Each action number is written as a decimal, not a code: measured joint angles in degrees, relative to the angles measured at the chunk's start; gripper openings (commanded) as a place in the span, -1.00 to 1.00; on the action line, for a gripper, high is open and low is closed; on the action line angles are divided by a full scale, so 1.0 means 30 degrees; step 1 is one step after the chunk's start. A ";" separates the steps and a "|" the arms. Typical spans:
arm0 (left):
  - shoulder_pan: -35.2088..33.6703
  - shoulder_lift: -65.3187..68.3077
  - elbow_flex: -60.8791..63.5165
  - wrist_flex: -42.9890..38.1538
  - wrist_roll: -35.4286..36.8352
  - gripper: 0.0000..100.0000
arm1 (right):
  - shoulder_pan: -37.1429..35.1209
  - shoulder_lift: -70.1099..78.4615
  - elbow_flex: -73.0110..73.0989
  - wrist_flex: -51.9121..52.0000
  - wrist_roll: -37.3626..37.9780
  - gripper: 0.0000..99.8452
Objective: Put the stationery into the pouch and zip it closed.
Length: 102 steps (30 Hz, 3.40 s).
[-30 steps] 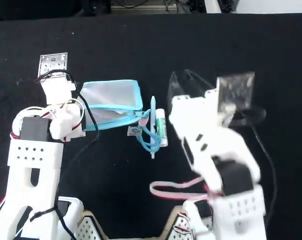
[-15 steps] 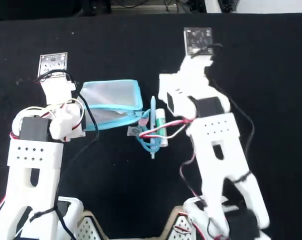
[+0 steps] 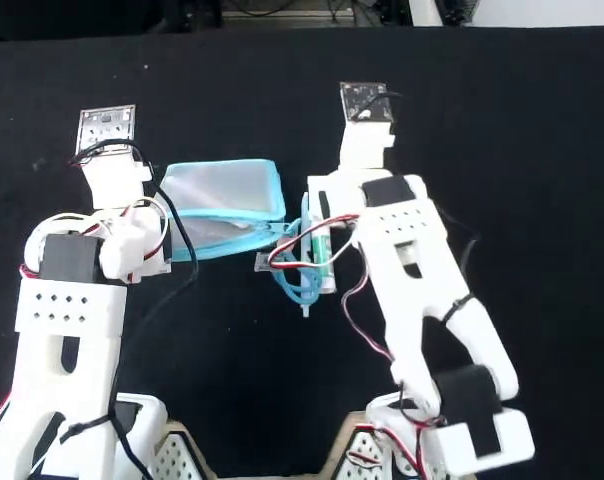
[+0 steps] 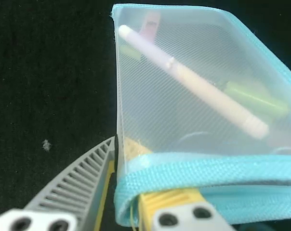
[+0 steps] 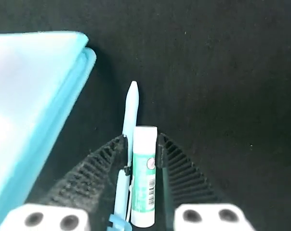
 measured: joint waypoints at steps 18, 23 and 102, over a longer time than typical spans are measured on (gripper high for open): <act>0.0000 0.0000 0.0205 -0.0205 0.0000 -0.93 | -0.0029 0.5363 0.0088 -0.1700 0.0000 -0.80; 0.0000 0.0000 0.0469 -0.0527 0.0000 -0.93 | -0.0029 0.5919 -0.0176 -0.1670 0.0000 -0.80; 0.0000 0.0000 0.0615 -0.0674 0.0000 -0.93 | 0.2374 0.9846 -1.5121 1.4535 0.7179 -0.98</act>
